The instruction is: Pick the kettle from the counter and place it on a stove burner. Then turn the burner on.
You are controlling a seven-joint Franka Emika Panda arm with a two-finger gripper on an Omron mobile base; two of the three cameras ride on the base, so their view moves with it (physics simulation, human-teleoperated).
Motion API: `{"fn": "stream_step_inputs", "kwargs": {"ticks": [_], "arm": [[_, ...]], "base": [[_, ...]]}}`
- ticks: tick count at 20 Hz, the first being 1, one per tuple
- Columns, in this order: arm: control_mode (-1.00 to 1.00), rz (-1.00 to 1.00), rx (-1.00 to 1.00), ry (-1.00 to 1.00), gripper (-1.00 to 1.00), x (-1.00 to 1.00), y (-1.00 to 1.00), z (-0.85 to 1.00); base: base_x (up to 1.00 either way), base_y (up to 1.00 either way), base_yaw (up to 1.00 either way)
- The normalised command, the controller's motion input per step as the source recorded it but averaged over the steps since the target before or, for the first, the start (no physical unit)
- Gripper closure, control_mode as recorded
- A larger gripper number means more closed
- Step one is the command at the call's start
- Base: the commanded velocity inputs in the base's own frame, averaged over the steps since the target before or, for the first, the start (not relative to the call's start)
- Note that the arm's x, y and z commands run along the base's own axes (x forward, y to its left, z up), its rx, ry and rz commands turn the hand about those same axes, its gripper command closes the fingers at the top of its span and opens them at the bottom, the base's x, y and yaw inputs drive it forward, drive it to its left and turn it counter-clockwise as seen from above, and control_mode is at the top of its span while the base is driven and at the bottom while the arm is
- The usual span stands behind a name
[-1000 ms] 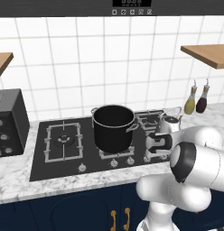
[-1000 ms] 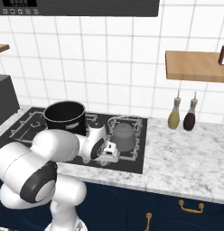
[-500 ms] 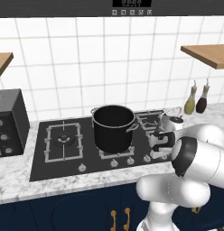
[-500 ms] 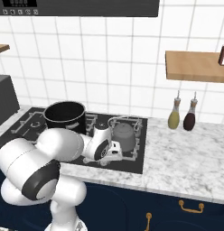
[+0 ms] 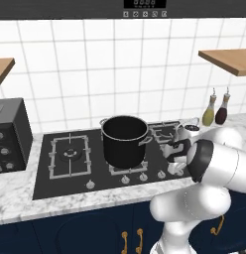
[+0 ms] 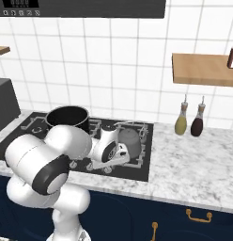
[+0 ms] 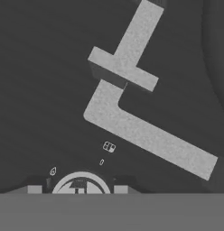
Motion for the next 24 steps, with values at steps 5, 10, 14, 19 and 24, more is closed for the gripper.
{"fn": "stream_step_inputs", "kwargs": {"ticks": [5, 10, 14, 19, 24], "arm": [[-1.00, 0.21, -0.11, 0.00, 1.00, -0.04, 0.01, -0.37], [-1.00, 0.24, -0.08, 0.00, 1.00, -0.15, 0.00, -0.31], [-1.00, 0.22, -0.04, -0.01, 1.00, -0.34, 0.00, -0.15], [-1.00, 0.19, -0.03, -0.11, 1.00, -0.70, 0.00, -0.02], [-1.00, 0.20, -0.01, -0.09, 1.00, -0.63, 0.00, 0.00]], "base": [[0.00, 0.00, 0.00], [0.00, 0.00, 0.00], [0.00, 0.00, 0.00], [0.00, 0.00, 0.00], [0.00, 0.00, 0.00]]}}
